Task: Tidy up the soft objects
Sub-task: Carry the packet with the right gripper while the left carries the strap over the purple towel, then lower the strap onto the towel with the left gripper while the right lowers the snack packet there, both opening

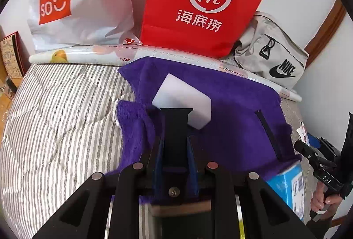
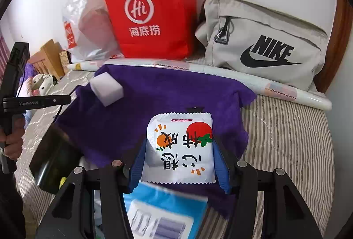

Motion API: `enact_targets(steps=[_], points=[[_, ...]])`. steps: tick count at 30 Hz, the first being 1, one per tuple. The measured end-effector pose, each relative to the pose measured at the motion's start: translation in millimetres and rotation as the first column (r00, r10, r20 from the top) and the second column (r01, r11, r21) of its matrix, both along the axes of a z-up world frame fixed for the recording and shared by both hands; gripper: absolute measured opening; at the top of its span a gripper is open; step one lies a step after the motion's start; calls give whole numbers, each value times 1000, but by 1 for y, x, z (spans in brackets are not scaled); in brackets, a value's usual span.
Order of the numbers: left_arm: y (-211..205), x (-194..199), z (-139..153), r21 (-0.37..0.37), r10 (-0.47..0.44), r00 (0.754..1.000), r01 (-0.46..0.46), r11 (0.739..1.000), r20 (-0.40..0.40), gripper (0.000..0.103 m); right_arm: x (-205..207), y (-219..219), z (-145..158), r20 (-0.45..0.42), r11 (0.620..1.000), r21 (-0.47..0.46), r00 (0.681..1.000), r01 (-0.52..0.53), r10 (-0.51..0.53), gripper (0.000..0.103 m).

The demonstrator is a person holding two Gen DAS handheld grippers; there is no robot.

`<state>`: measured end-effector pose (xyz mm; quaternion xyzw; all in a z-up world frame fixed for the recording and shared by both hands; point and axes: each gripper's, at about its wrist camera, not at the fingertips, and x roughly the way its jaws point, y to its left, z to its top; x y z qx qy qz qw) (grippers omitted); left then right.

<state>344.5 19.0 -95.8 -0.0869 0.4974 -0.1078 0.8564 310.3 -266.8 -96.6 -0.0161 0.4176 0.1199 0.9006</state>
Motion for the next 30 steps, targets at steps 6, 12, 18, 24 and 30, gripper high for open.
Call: enact_targets(steps=[6,12,18,24,30], points=[[-5,15,-17,34,3,1000,-2,999,-28,21,18,-1,-10,-32,1000,-6,999,-9,9,56],[-6,18,-27,46,-7,999,9,999,-49,21,30,-1,-26,-71,999,-34,997,-18,15,56],[-6,20,-31,48,-20,998,23,999,-62,21,37,-3,-35,-117,999,-39,993,-36,32,56],[-5,21,-35,45,-21,997,24,999,-73,21,38,-1,-43,-149,997,-43,987,-62,55,56],[-5,21,-36,38,-22,997,26,999,-80,24,39,1,-44,-156,995,-69,986,-72,60,71]])
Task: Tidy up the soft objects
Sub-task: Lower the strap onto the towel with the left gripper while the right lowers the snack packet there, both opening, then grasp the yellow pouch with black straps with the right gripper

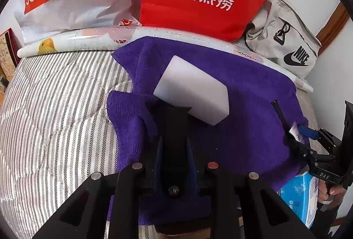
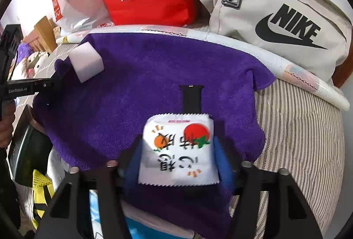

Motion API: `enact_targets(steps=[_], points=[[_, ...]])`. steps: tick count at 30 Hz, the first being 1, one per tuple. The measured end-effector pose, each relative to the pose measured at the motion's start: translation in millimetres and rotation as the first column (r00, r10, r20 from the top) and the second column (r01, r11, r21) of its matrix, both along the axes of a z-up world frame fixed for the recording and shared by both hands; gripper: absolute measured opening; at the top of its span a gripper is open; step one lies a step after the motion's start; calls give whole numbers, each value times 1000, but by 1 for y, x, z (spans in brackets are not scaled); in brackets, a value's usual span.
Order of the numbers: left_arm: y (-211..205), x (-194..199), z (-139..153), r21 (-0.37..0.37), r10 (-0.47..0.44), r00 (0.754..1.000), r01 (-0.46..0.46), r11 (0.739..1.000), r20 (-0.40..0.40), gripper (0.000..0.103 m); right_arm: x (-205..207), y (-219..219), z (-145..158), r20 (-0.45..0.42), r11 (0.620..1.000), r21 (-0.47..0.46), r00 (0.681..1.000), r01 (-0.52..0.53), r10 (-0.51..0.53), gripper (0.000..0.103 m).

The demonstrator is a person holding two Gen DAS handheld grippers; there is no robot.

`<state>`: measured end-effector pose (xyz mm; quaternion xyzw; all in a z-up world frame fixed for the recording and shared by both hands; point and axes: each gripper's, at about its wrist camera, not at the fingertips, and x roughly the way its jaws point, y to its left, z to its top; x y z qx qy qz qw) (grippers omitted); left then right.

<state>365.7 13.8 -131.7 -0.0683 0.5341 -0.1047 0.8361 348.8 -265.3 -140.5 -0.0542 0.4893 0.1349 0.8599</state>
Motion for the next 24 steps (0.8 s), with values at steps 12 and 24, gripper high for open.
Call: enact_targets(steps=[12,24], points=[[5,-30,28,17,7,999,-8,1000,36,43,-33,-8,36,56,998,45,997,53,-55,83],[3,-134,74,51,-30,988,23,998,149,43,-132,4,72,144,992,97,986,75,-88,83]])
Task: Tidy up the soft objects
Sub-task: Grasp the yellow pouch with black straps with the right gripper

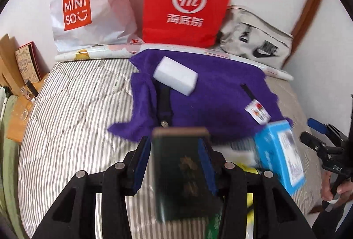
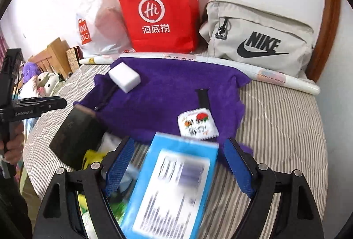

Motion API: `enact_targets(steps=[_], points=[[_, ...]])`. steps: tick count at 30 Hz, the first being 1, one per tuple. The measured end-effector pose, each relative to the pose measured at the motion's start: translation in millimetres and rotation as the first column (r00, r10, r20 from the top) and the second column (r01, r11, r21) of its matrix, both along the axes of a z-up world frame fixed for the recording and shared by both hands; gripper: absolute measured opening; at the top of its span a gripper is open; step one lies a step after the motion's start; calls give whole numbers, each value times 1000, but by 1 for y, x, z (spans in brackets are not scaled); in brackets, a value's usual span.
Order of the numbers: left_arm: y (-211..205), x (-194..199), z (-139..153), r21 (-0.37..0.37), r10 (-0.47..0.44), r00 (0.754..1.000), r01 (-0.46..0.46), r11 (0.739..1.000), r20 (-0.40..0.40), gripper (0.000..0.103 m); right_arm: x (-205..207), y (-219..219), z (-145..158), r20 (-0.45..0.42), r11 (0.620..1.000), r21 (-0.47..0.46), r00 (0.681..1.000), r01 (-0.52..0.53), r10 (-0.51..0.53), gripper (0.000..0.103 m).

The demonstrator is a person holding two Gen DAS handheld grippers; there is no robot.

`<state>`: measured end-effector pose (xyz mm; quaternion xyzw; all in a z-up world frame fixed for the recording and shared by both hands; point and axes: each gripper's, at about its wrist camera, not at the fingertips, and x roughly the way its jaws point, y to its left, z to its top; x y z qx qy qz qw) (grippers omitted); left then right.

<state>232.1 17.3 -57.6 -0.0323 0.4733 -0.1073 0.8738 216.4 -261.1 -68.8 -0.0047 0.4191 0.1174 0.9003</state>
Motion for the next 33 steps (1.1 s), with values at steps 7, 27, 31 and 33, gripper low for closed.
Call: enact_targets(steps=[7,27,31,33], points=[[3,-53,3,-9,-4,1000,4,1000,27,45,-52,33,-10,-34,996,60,997,-64,66,83],[49,-80,-33,-16,33,999,-32,999,28,51,-45,131,-61,-148,986,-78,980,-149,137,84],[51,-73,-38,-3,29,999,-29,1000,31,51,-37,137,-75,-186,983,-116,975,-142,119,84],[51,-71,-40,-12,22,999,-22,1000,26,51,-33,138,-81,-197,982,-128,974,-136,109,84]])
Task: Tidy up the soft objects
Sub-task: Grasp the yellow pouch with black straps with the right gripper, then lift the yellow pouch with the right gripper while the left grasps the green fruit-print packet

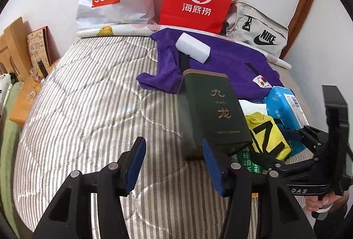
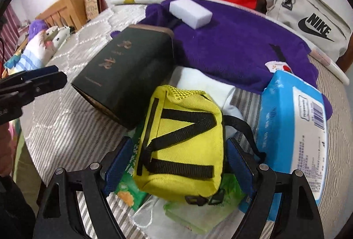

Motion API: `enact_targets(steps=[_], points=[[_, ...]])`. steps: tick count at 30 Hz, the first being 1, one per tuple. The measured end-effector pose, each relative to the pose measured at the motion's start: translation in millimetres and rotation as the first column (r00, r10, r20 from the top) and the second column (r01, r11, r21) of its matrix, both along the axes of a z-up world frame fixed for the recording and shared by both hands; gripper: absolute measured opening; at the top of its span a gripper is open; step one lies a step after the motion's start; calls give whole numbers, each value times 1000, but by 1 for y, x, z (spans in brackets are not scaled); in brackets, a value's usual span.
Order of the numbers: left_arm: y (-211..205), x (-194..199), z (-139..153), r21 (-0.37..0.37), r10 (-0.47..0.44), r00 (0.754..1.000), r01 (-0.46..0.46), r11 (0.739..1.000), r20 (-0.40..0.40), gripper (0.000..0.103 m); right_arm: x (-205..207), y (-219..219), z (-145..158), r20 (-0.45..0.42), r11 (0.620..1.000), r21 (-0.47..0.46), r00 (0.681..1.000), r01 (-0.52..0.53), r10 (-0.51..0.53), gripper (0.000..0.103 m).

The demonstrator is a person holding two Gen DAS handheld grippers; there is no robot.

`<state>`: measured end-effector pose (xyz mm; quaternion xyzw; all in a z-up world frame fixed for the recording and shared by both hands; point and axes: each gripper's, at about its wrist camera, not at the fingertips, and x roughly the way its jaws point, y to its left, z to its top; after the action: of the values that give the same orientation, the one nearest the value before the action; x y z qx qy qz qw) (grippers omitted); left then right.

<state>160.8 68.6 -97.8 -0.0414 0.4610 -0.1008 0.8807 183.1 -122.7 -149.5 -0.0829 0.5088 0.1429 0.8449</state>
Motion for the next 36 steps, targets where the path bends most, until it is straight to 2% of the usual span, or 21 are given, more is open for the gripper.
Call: enact_targets(steps=[5,10,18,28,36], points=[[2,2,-4,-13,-2,1000,2,1000,0,53,3,3,-4,5,1000,-20,1000,3,-3,84],[2,-1,-3,-10,-2,1000,2,1000,0,53,-1,2,1,28,1000,-7,999,-17,17,74],[-8,-12,2,-7,-27,1000,27,1000,-3,53,-18,-16,26,79,997,82,997,-9,2,72],[-50,-31,0,34,-96,995,96,995,-21,53,-53,-53,63,204,992,116,977,38,-61,72],[-87,-41,-15,34,-149,987,151,988,-56,53,-80,-91,70,252,991,99,961,88,-111,72]])
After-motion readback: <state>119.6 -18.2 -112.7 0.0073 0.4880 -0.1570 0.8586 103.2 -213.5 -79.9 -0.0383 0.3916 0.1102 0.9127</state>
